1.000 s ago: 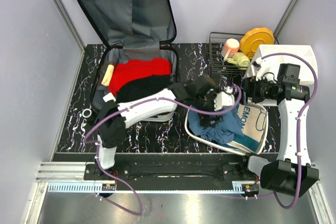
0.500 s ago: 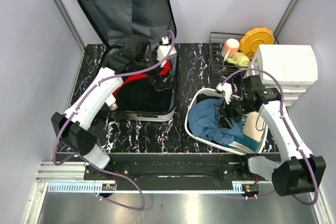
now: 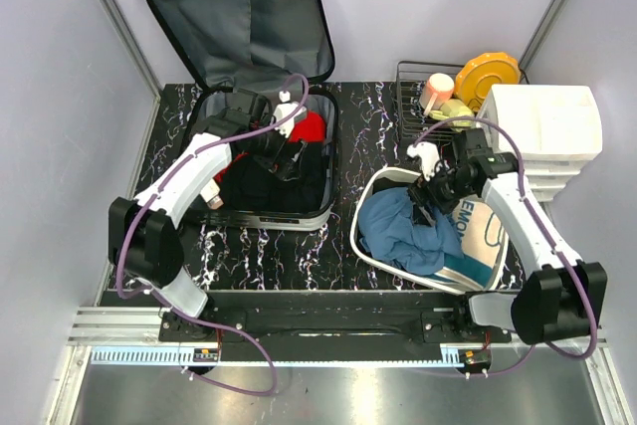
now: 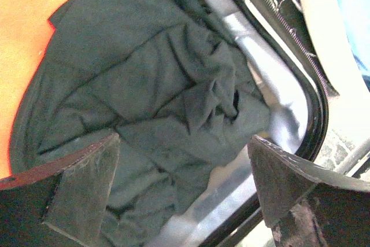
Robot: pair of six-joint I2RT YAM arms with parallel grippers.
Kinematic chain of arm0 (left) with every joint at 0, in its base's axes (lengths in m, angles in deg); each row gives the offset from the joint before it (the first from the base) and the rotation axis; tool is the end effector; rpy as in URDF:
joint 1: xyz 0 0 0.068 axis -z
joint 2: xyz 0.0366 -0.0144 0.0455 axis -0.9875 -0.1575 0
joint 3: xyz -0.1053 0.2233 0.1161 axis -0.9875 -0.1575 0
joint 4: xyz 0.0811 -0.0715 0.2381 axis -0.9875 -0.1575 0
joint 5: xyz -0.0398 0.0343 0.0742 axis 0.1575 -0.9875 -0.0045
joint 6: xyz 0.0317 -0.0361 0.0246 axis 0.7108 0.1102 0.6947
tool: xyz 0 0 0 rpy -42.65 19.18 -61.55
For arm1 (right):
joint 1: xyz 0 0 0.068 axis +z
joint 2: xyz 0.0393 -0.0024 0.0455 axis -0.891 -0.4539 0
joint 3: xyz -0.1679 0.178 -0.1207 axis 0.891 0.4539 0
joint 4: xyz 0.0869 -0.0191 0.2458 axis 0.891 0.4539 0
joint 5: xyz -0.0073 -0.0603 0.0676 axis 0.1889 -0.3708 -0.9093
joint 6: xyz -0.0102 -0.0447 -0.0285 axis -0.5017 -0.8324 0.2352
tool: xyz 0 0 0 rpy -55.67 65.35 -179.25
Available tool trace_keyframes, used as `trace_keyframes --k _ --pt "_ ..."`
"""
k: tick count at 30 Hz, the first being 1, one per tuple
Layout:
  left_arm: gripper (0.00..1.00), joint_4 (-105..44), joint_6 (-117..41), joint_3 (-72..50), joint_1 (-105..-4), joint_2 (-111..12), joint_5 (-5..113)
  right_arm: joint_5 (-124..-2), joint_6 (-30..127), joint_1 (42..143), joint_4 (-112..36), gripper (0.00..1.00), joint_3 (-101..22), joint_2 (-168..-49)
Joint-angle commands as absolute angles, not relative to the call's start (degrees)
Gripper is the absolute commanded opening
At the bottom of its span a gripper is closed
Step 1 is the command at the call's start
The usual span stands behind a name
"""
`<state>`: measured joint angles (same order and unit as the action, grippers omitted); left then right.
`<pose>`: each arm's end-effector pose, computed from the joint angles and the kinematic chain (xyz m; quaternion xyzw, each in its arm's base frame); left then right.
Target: Open, take out, and arrange the luggage
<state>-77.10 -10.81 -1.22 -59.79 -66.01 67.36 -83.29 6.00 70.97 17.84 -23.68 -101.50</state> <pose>0.3157 -0.1361 0.3052 0.3517 0.8694 -0.1898 0.2907 0.2303 0.0490 0.2645 -0.3907 0.8752 0.1915 0.2112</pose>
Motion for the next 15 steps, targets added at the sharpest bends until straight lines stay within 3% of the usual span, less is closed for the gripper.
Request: trace_keyframes --k 1,6,11,12,15 --pt "0.95 -68.06 -15.05 -2.6 -56.96 -68.91 71.4 -82.21 9.35 71.0 19.64 0.87 -31.56 -96.55" --pt "0.9 -64.46 -16.45 -4.27 -53.69 -73.91 68.07 -84.66 14.45 71.0 18.08 0.93 -38.05 -94.69" --pt "0.73 -63.84 -14.71 -6.46 -53.69 -76.66 66.3 -89.5 21.39 71.09 17.1 0.92 -44.91 -100.82" --pt "0.58 -63.75 -14.17 -7.6 -53.69 -76.22 66.47 -90.9 23.66 71.18 16.58 0.91 -46.67 -102.15" --pt "0.3 -63.84 -13.38 -9.36 -55.27 -73.16 70.32 -93.54 30.68 71.88 12.03 0.89 -48.52 -106.64"
